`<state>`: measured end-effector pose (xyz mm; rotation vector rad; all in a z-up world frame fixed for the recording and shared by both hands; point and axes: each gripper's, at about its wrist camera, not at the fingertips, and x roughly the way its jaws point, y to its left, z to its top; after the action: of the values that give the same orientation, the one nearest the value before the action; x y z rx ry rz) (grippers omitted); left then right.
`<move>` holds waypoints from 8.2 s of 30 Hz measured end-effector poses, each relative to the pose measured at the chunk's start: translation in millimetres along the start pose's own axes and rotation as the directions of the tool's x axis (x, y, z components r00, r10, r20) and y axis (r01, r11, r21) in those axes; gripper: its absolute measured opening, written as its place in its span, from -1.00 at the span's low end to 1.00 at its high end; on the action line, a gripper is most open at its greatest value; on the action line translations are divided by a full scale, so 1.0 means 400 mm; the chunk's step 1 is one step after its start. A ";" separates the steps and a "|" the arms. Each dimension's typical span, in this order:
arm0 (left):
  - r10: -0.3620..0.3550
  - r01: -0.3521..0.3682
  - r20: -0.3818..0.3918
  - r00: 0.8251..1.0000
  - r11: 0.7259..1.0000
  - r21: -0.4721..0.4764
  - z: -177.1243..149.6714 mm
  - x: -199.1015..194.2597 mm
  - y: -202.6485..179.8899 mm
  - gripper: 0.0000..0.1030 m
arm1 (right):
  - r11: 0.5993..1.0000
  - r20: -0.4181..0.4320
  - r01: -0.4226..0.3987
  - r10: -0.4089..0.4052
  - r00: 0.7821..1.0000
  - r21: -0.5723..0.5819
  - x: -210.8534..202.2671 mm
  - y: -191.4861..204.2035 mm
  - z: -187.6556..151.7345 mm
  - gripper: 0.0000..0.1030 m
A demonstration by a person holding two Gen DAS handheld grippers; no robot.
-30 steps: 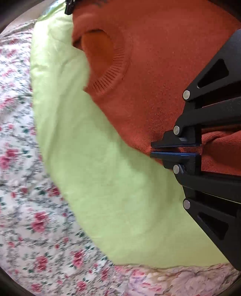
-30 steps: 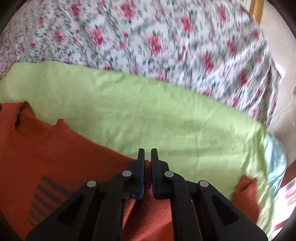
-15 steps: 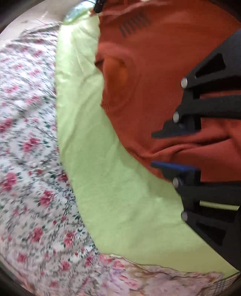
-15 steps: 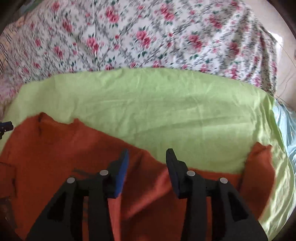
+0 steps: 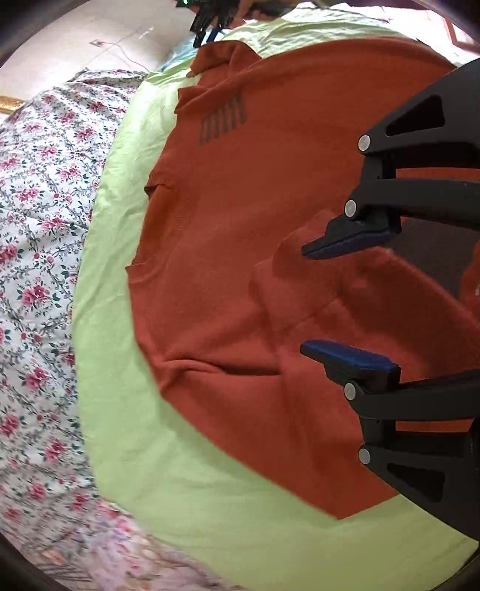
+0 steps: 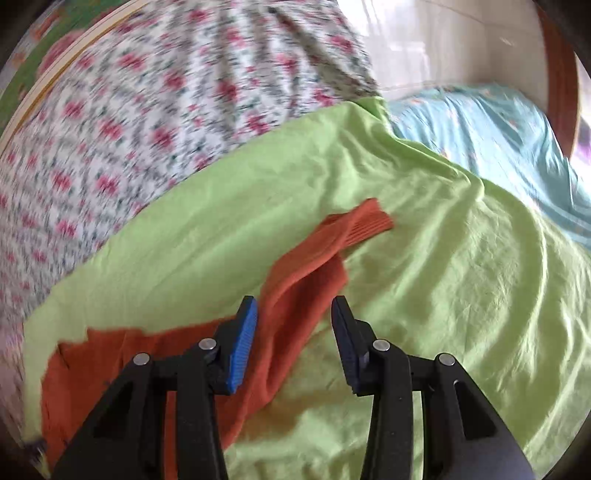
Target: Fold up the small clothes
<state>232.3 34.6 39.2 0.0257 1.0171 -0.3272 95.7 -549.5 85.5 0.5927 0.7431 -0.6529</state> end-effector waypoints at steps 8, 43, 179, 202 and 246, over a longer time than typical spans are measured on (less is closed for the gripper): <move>-0.073 0.073 -0.005 0.997 0.997 -0.013 -0.037 -0.023 -0.035 -0.09 | 0.979 -0.080 -0.069 0.086 0.993 0.191 0.141 -0.058 0.083 -0.20; -0.176 0.178 0.038 0.984 0.982 -0.070 -0.168 -0.134 0.057 0.07 | 0.590 -0.586 -0.749 0.504 0.634 -0.303 -0.027 0.799 -0.693 -0.02; -0.327 0.321 0.076 0.942 0.944 0.075 0.032 0.126 -0.312 -0.46 | 0.853 -0.260 -0.515 0.480 0.838 -0.082 -0.117 0.388 -0.502 -0.26; 0.138 -0.128 0.040 0.990 0.974 -0.188 -0.138 -0.014 0.209 -0.03 | 0.799 -0.369 -0.601 0.566 0.737 0.026 0.112 0.651 -0.466 -0.87; 0.222 -0.135 0.150 0.964 0.886 -0.444 -0.139 -0.002 0.267 -0.34 | 0.904 -0.107 -0.388 0.375 0.921 -0.179 -0.138 0.445 -0.457 -0.17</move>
<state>215.5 145.8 -3.4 -0.3075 0.8635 0.0712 115.8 -290.1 63.7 0.5602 0.7208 -0.1919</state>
